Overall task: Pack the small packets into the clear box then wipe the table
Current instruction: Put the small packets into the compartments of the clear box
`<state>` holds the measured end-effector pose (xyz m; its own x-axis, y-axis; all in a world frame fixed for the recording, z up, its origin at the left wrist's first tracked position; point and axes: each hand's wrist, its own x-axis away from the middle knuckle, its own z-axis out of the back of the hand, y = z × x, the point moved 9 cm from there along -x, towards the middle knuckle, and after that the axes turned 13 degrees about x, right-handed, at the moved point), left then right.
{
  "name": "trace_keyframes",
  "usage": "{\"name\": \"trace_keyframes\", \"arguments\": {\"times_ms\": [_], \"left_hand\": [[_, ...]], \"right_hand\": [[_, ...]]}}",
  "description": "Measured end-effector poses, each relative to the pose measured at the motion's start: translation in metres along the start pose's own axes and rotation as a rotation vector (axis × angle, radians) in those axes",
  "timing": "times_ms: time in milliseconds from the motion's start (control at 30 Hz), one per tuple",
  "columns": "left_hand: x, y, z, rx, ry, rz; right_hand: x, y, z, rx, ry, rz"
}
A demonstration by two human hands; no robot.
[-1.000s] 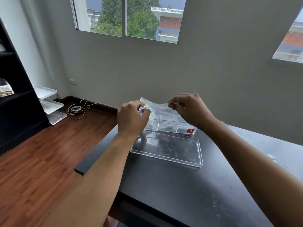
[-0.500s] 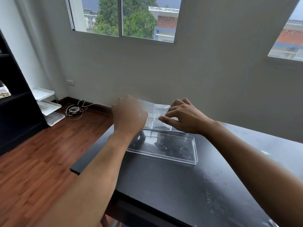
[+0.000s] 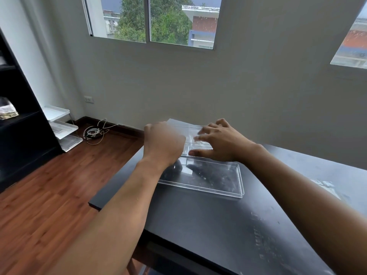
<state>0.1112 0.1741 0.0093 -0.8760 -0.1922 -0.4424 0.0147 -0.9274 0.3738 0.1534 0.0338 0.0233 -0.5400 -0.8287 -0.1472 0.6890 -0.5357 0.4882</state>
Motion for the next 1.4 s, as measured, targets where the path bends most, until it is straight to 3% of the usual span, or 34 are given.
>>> {"name": "trace_keyframes", "arguments": {"times_ms": [333, 500, 667, 833, 967, 1067, 1233, 1400], "left_hand": [[-0.001, 0.000, -0.003, 0.002, -0.044, 0.036], [0.000, 0.005, 0.007, 0.026, 0.049, 0.009], [0.007, 0.025, 0.034, 0.099, 0.287, -0.125], [0.024, 0.079, 0.044, 0.201, 0.353, -0.384], [0.043, 0.145, 0.037, 0.272, 0.261, -0.651], [0.058, 0.192, 0.021, 0.337, 0.159, -0.730], [0.075, 0.269, -0.039, 0.346, -0.192, -0.781], [0.077, 0.315, -0.089, 0.337, -0.391, -0.688]], "right_hand": [[-0.001, -0.004, -0.010, -0.008, -0.112, 0.034], [0.025, 0.006, 0.003, -0.097, -0.010, -0.028], [0.089, 0.044, 0.025, -0.207, 0.037, -0.177], [0.186, 0.077, 0.027, -0.360, -0.075, -0.370], [0.261, 0.087, 0.033, -0.527, -0.122, -0.492], [0.301, 0.080, 0.030, -0.625, -0.235, -0.482], [0.344, 0.056, 0.018, -0.745, -0.493, -0.416], [0.347, 0.042, 0.010, -0.794, -0.523, -0.366]]}}
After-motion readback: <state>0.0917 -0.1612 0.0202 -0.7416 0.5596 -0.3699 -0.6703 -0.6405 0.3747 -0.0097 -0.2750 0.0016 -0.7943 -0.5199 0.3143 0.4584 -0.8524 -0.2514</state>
